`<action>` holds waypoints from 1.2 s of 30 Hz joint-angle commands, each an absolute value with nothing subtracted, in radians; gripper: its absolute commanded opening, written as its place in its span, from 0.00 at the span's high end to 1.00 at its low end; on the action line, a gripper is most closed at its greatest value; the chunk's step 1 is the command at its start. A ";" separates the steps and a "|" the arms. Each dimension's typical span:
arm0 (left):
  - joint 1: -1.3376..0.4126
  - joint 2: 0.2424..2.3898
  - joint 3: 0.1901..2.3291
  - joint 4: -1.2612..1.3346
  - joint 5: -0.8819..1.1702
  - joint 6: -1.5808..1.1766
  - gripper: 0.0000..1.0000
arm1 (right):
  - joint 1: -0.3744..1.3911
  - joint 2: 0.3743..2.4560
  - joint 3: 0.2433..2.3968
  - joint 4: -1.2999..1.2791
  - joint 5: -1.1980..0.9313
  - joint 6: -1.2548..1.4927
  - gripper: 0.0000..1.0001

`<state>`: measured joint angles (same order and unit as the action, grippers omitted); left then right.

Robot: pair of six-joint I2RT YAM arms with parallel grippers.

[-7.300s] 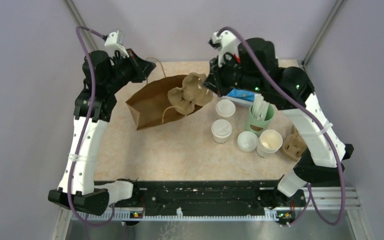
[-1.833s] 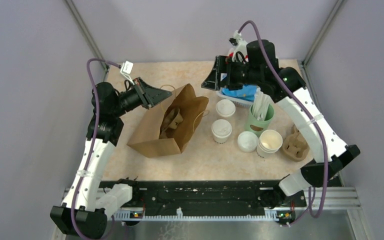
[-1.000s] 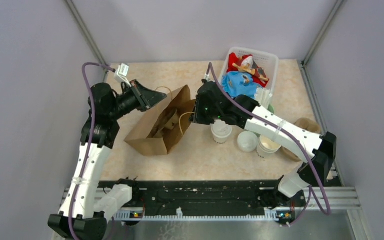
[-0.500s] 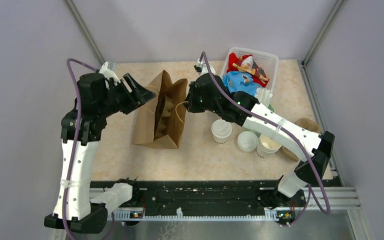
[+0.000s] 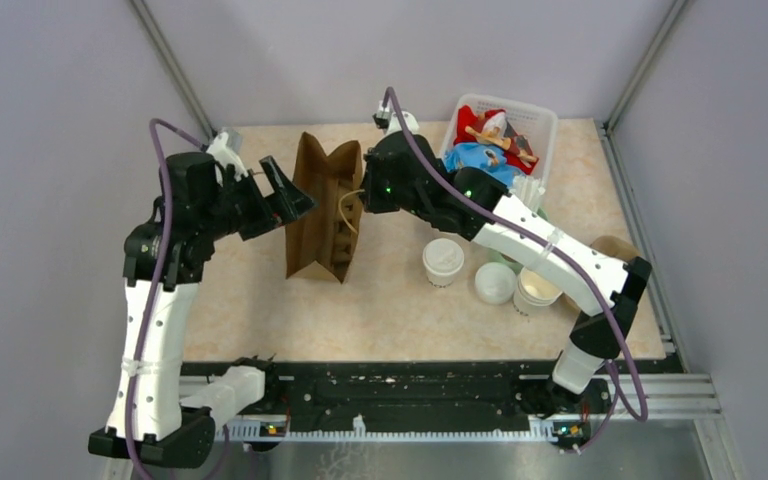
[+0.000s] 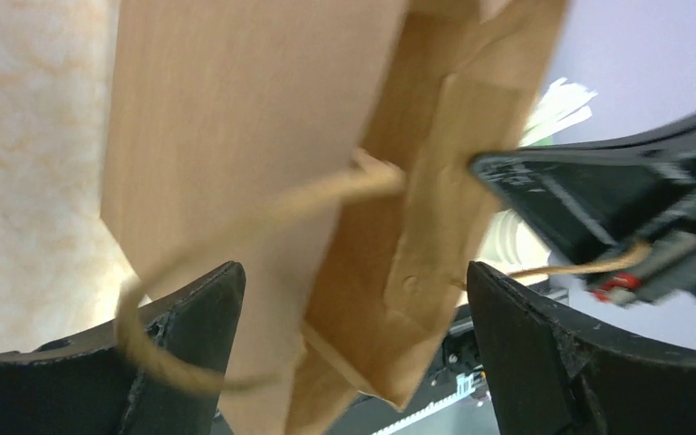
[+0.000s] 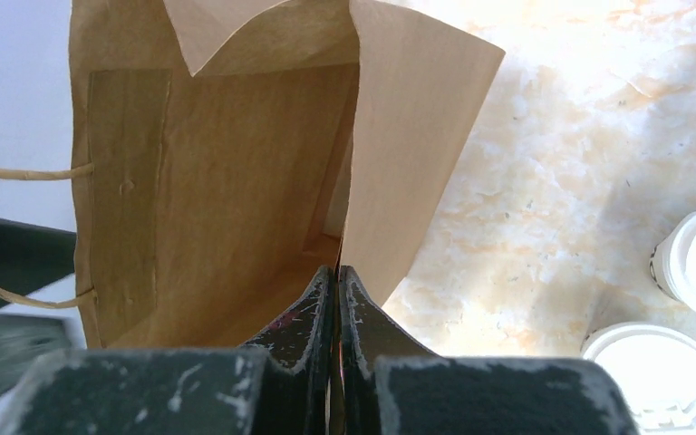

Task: Pack the takeout coffee

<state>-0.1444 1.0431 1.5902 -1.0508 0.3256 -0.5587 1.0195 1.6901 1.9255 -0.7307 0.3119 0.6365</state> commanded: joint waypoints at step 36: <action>-0.156 0.680 1.116 -0.494 -0.099 -0.359 1.00 | 0.991 1.852 2.226 -0.442 0.321 0.290 1.00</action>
<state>-0.1562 0.6659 1.1709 -0.6178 -0.0124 -0.3431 0.9981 1.8622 2.1654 -0.4931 0.2863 0.3164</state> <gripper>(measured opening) 0.008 0.014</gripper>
